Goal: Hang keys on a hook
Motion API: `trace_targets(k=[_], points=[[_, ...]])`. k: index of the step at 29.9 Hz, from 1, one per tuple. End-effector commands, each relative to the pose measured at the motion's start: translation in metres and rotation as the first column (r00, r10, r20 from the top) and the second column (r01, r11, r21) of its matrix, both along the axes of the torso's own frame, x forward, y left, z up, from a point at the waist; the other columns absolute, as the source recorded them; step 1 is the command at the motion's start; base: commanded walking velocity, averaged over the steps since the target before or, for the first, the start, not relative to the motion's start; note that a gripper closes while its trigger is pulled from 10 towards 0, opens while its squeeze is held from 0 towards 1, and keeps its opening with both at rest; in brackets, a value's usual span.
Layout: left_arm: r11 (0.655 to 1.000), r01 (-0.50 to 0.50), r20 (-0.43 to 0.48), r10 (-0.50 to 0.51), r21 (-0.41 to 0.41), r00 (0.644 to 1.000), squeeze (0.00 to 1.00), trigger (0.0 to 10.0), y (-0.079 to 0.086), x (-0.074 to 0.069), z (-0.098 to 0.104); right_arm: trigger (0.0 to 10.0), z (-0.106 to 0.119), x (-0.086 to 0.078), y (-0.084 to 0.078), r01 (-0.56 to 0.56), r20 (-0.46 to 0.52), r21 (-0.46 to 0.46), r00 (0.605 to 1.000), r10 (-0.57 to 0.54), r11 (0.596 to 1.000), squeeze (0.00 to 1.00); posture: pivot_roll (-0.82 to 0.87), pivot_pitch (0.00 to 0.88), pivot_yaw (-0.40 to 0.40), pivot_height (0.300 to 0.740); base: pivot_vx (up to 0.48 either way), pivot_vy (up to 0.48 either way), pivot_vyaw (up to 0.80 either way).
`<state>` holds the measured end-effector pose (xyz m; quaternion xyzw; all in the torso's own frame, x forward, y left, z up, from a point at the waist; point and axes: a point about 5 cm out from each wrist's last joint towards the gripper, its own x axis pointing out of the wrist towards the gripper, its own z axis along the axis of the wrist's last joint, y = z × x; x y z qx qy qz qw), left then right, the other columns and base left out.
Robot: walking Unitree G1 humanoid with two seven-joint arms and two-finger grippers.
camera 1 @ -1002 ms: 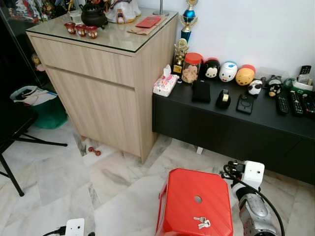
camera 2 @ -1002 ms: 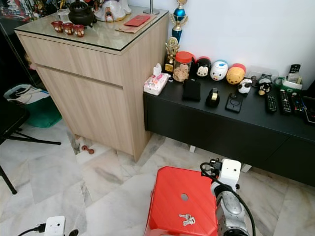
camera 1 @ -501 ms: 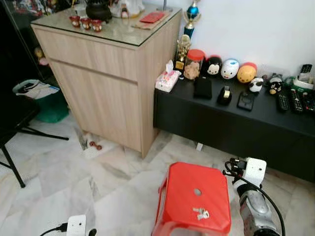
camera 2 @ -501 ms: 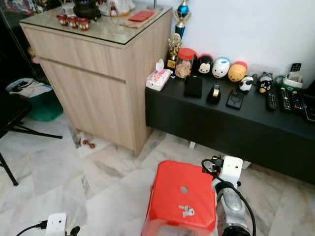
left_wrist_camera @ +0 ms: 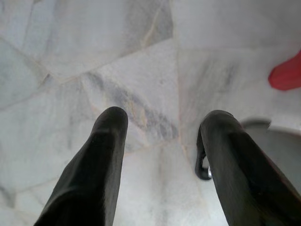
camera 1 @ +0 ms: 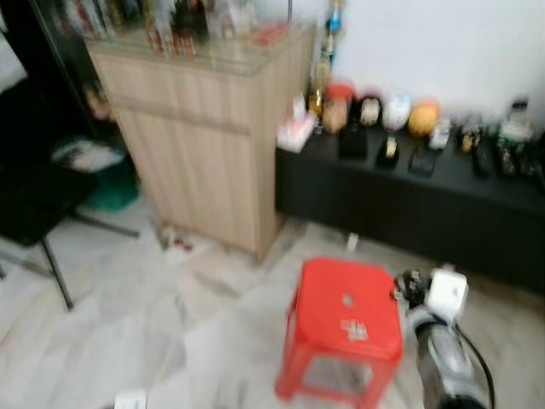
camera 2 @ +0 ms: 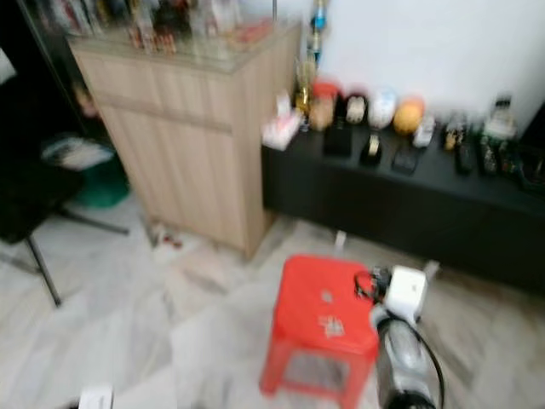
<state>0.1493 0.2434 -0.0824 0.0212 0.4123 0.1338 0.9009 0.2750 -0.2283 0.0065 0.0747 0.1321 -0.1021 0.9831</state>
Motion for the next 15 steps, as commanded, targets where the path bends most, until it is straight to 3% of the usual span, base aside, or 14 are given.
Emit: trace_targets(k=[1, 15], points=[[1.0, 0.0, -0.008, 0.0, -0.005, 1.0, 0.0, 10.0, -0.001, -0.001, -0.001, 10.0, 0.004, 0.003, 0.0, 0.007, 0.023, -0.004, 1.0, -0.007, 1.0, 0.0, -0.02, 0.0, -0.054, 0.74, -0.33, 0.0, 0.0], [0.999, -0.018, -0.058, 0.017, -0.027, 0.998, 0.0, 10.0, 0.0, -0.015, -0.007, 10.0, 0.003, 0.002, -0.001, 0.027, 0.023, -0.006, 0.999, -0.026, 1.0, 0.0, -0.03, 0.0, -0.051, 0.74, -0.33, 0.0, 0.0]])
